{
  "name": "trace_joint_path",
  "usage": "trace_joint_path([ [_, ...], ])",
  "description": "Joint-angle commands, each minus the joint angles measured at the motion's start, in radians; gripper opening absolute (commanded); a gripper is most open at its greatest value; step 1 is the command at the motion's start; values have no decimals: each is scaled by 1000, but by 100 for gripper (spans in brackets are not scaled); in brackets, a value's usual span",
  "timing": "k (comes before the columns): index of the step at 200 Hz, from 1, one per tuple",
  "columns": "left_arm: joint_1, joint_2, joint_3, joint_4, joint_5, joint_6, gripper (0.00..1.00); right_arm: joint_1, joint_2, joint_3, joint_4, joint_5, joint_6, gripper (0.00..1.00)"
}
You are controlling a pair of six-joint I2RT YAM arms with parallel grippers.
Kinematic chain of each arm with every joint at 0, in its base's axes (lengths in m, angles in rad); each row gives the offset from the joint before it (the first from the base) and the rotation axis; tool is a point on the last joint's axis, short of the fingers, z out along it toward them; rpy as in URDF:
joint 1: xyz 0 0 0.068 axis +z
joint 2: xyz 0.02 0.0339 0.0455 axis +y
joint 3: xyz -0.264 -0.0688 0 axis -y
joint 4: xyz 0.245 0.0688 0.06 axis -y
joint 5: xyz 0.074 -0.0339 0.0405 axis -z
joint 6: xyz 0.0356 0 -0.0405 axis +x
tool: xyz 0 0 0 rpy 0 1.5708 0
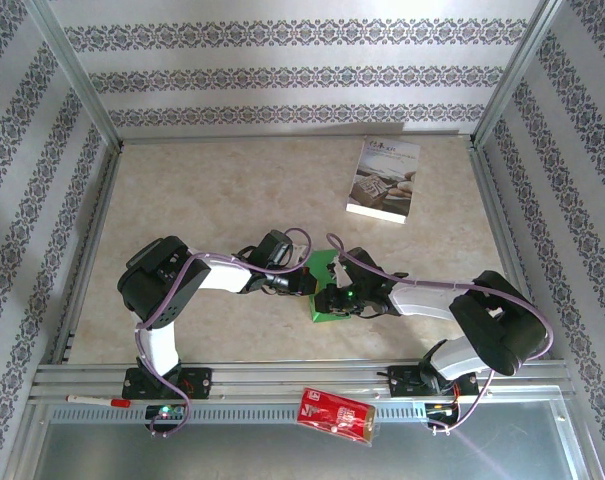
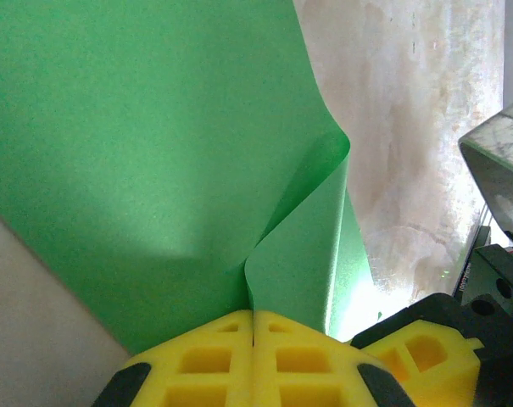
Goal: Fold a paper plane with a square sheet of paper (pick it up from the middle)
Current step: Fold the triangle a second time at the center of the table.
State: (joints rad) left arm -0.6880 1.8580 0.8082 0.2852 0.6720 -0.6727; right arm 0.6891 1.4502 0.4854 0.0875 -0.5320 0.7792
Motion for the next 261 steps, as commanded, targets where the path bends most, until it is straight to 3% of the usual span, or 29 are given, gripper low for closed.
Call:
trace_joint_path([
  [1,-16,41,21,-56,-26,25,0,-6,6,-16,9,3,-11,18],
  [148,-21,66,42,-82,-31,42,0,-67,-102,-76,-49,-15,-21,17],
  [229,-29,68,47,-58,-26,27,0,-16,-118,-30,-25,-22,2,17],
  [261,-31,59,46,-47,-20,16,0,-47,-144,-49,-75,22,-1,15],
])
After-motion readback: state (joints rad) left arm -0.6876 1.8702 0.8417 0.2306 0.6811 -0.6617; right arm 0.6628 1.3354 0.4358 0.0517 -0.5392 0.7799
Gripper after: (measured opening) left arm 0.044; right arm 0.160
